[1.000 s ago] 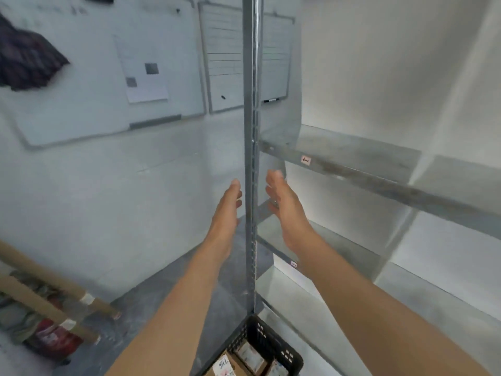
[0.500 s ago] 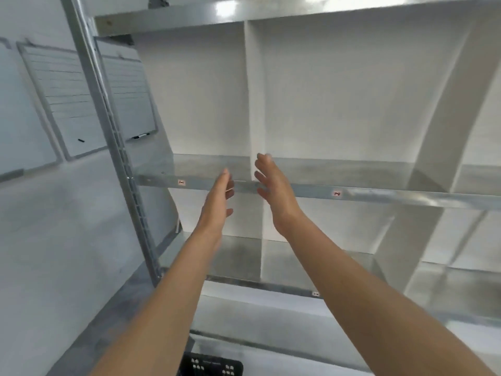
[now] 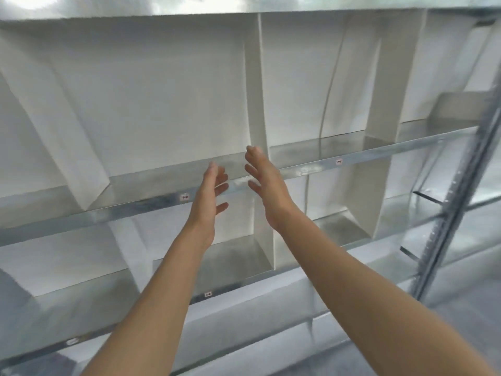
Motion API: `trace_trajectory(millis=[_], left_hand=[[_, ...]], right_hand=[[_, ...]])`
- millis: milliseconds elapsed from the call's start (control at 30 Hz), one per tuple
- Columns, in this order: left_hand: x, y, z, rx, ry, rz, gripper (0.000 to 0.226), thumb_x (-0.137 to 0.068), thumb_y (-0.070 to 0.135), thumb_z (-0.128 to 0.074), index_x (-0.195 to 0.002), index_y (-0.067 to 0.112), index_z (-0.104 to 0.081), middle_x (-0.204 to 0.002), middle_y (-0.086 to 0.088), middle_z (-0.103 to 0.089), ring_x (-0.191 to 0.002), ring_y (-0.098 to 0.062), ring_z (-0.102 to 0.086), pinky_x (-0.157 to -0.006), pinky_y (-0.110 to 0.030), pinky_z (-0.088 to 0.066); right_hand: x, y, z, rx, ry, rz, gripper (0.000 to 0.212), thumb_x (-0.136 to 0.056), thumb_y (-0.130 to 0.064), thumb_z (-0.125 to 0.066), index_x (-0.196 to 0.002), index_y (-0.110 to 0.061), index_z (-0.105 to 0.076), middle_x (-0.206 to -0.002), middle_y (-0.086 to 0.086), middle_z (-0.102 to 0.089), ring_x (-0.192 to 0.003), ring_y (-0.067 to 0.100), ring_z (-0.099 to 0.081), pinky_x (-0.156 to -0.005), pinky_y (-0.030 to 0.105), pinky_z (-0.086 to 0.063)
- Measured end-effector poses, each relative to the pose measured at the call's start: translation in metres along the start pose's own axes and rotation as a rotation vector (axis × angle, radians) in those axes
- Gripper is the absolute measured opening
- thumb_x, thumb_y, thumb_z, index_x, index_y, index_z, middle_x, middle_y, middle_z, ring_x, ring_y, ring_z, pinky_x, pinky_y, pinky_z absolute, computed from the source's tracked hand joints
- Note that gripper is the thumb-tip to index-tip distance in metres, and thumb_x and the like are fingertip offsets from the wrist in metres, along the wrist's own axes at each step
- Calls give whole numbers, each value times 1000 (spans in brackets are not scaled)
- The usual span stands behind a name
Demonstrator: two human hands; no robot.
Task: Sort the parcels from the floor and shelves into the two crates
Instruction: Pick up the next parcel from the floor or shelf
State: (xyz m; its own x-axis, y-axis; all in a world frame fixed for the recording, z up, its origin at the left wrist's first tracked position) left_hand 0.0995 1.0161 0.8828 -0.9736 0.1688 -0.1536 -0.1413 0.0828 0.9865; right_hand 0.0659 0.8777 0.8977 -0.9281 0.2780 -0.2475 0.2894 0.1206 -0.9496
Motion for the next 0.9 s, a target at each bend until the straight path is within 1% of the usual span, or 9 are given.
trace_trajectory(millis=[167,300,367,467,500,600,767,833,900], left_hand=[[5,-25,-107,31,-180,42,53,-101,64,-38,-130,28,-64,-132,6,-65,-122,-11,-59,-100,-43,-47],[19,-44,-194,41,-357,88,57,-100,66,-38,-136,29,-60,-132,11,-64,-124,-8,-59,-103,-42,-46],[25,-52,-233,42,-443,104,55,-100,67,-38,-134,30,-61,-132,12,-64,-123,-7,-59,-104,-43,-46],[33,-66,-288,40,-558,128,51,-101,65,-39,-131,31,-62,-130,11,-65,-123,-8,-59,-106,-44,-45],[37,-71,-305,37,-596,133,51,-101,65,-38,-130,30,-62,-130,11,-65,-122,-8,-60,-105,-45,-45],[51,-91,-354,29,-725,154,52,-101,64,-39,-130,29,-63,-129,10,-66,-122,-9,-60,-102,-45,-46],[80,-120,-423,20,-954,218,49,-100,66,-39,-124,32,-66,-126,10,-67,-119,-8,-61,-105,-45,-45],[92,-129,-448,9,-1037,216,48,-101,66,-37,-120,33,-67,-125,9,-67,-118,-8,-61,-103,-44,-46],[108,-145,-471,-5,-1108,242,55,-99,68,-37,-125,30,-66,-128,7,-67,-119,-10,-61,-104,-45,-47]], right_hand=[[16,-2,100,37,138,-3,53,-104,-64,-44,-148,-35,-52,-145,-13,-54,-143,11,-48,-124,46,-34],[33,-2,178,74,272,-6,62,-101,-68,-45,-153,-34,-49,-149,-12,-52,-144,13,-47,-124,47,-34],[43,-4,211,97,345,-6,61,-98,-71,-46,-149,-38,-52,-147,-12,-54,-142,11,-49,-124,46,-35],[59,-1,261,121,465,-18,73,-92,-79,-46,-152,-38,-49,-152,-10,-52,-141,14,-49,-123,47,-35],[65,0,277,122,508,-17,72,-93,-77,-46,-153,-36,-49,-152,-9,-52,-142,15,-49,-123,47,-35],[83,5,324,122,630,-26,54,-101,-69,-44,-142,-36,-54,-146,-8,-54,-140,15,-49,-122,46,-35],[119,14,382,143,863,-51,74,-91,-76,-48,-152,-34,-52,-153,-9,-53,-143,12,-48,-125,49,-30],[140,16,401,149,965,-55,69,-93,-74,-49,-147,-32,-56,-146,-12,-57,-139,11,-51,-124,48,-32],[163,20,418,163,1030,-71,55,-101,-67,-46,-141,-33,-59,-138,-14,-60,-136,12,-53,-122,47,-34]])
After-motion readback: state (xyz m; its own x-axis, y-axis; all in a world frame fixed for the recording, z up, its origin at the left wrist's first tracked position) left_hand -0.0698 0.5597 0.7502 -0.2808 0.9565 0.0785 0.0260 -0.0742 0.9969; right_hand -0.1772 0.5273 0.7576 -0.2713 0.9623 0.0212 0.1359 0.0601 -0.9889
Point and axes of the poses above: each hand's wrist, its own x-axis away from the middle knuckle, its own z-axis out of the back of the hand, y = z × x, the point moved 10 cm from there along -x, towards the middle knuckle
